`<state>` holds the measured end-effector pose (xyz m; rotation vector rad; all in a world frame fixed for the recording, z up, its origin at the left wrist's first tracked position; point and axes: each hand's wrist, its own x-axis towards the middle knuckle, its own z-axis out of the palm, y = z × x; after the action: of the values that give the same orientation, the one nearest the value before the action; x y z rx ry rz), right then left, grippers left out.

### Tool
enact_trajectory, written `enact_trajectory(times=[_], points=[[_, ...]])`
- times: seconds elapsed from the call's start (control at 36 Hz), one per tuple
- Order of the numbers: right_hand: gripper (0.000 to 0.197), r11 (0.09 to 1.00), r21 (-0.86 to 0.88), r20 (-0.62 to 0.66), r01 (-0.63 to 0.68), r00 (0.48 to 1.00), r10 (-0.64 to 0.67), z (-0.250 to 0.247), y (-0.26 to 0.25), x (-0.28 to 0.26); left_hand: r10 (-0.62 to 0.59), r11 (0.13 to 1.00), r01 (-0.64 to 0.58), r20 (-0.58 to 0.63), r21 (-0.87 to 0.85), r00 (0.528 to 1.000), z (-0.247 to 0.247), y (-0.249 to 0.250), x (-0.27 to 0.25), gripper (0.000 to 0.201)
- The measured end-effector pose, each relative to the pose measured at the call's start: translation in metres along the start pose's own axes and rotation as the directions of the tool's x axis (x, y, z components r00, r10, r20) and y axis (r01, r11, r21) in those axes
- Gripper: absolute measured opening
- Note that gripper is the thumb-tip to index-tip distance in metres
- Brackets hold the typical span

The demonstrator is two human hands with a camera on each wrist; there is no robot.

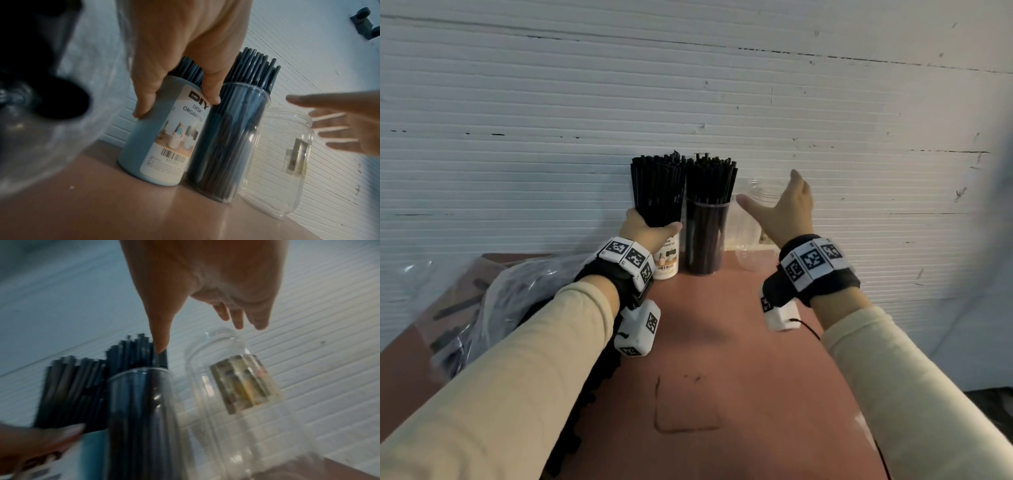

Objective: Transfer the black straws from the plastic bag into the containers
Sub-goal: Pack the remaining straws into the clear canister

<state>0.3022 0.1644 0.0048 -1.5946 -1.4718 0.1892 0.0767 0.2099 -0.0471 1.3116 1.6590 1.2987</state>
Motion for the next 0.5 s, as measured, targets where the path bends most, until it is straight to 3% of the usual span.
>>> enact_trajectory(times=[0.08, 0.17, 0.22, 0.5], points=[[0.119, 0.983, 0.018, 0.084, -0.180, 0.980, 0.178, -0.002, 0.010, 0.014, -0.004, 1.000, 0.004, 0.011, 0.004, 1.000, -0.001, 0.001, -0.001, 0.062], [0.108, 0.959, 0.042, 0.170, -0.280, 0.948, 0.269, -0.001, 0.017, 0.019, -0.002, 1.000, 0.002, 0.008, 0.015, 1.000, -0.001, -0.001, 0.001, 0.067], [0.098, 0.958, 0.057, 0.175, -0.282, 0.947, 0.269, 0.001, 0.020, 0.019, 0.002, 1.000, -0.002, 0.009, 0.019, 1.000, 0.000, -0.002, 0.002, 0.066], [0.090, 0.970, 0.026, 0.220, -0.244, 0.947, 0.232, -0.009, 0.014, -0.007, -0.044, 0.999, 0.044, 0.007, 0.005, 0.999, -0.002, 0.012, -0.016, 0.069]])
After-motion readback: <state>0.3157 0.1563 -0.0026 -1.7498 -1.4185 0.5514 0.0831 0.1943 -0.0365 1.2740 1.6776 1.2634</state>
